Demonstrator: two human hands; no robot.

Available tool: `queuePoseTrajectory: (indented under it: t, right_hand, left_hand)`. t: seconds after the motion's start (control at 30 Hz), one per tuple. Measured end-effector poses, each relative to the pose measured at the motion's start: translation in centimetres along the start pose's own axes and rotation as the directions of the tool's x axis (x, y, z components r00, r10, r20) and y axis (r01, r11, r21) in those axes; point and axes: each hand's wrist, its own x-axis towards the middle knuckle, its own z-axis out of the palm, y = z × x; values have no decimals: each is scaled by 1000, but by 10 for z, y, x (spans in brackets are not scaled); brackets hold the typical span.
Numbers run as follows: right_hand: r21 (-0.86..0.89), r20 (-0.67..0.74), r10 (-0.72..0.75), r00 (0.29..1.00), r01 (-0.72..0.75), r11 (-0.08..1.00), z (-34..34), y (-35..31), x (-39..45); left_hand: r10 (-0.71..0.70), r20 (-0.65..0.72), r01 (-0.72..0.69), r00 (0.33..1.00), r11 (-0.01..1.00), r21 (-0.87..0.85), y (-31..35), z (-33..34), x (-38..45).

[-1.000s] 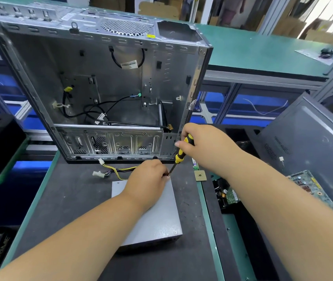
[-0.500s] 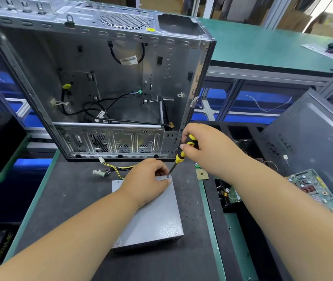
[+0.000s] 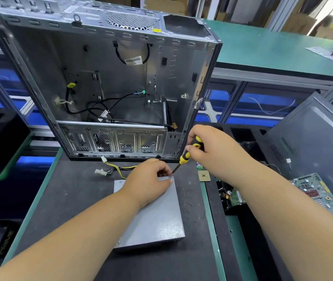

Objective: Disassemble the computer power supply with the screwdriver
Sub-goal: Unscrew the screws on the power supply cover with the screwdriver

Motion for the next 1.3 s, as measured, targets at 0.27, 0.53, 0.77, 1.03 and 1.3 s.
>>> queuePoseTrajectory:
  t: [0.27, 0.53, 0.77, 1.03, 1.3]
  right_hand:
    - [21, 13, 10, 1000, -10, 1000, -3, 0, -4]
    - [-48, 144, -241, 960, 250, 967, -8, -20, 0]
    - [-296, 90, -160, 983, 179, 938, -7, -16, 10]
    - [-50, 150, -111, 982, 120, 992, -4, -12, 9]
    - [-416, 133, -86, 987, 134, 900, -11, -13, 17]
  left_hand:
    - [-13, -1, 13, 1000, 1000, -10, -1, 1, 0]
    - [-7, 7, 7, 1000, 1000, -8, -1, 1, 1]
    - [6, 16, -6, 1000, 1000, 28, -1, 1, 1]
    - [21, -6, -21, 1000, 1000, 0, -1, 1, 0]
    - [35, 4, -35, 999, 999, -2, -1, -1, 0]
